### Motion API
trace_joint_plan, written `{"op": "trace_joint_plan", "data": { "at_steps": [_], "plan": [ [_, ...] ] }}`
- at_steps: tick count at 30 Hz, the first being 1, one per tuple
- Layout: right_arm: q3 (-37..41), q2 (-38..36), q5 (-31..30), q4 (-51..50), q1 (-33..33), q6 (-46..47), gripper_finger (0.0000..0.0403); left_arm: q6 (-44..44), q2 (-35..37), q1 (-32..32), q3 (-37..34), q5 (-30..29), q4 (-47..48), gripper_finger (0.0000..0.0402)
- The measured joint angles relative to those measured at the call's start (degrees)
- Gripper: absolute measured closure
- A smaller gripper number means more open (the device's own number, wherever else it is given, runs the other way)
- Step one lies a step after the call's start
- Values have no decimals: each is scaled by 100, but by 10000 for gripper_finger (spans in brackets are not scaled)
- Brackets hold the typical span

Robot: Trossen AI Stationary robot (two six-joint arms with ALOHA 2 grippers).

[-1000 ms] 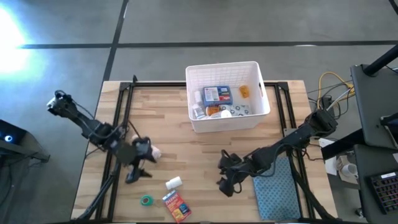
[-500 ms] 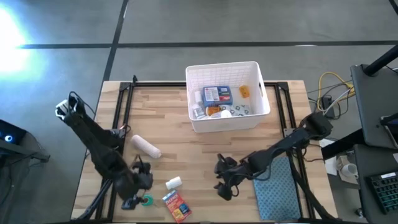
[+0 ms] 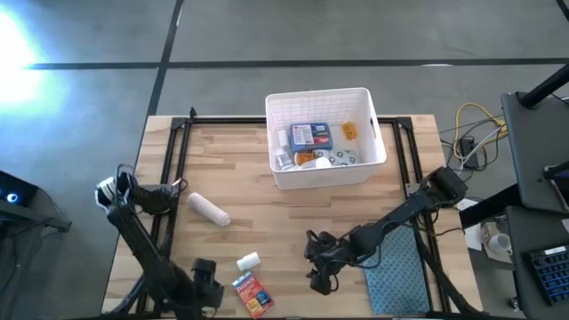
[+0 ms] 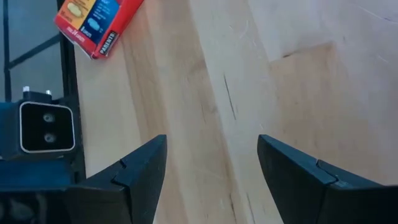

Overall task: Pick & place medical supplies in basket/bin
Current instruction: Put the green bandage into the white bin

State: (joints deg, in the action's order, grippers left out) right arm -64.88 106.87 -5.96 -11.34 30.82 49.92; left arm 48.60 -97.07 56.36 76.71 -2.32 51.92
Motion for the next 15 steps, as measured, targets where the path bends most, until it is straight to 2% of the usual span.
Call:
{"op": "trace_joint_plan", "data": {
  "at_steps": [5,10,15],
  "plan": [
    [-23,-2,-2,-26,6,-76,163,544,-378,-32,137,51,370,105],
    [-24,-4,-4,-30,3,-104,163,1208,-195,-52,21,-7,786,105],
    [-13,-11,-71,-32,3,-108,163,1303,-70,-20,-150,-108,739,105]
  ]
}}
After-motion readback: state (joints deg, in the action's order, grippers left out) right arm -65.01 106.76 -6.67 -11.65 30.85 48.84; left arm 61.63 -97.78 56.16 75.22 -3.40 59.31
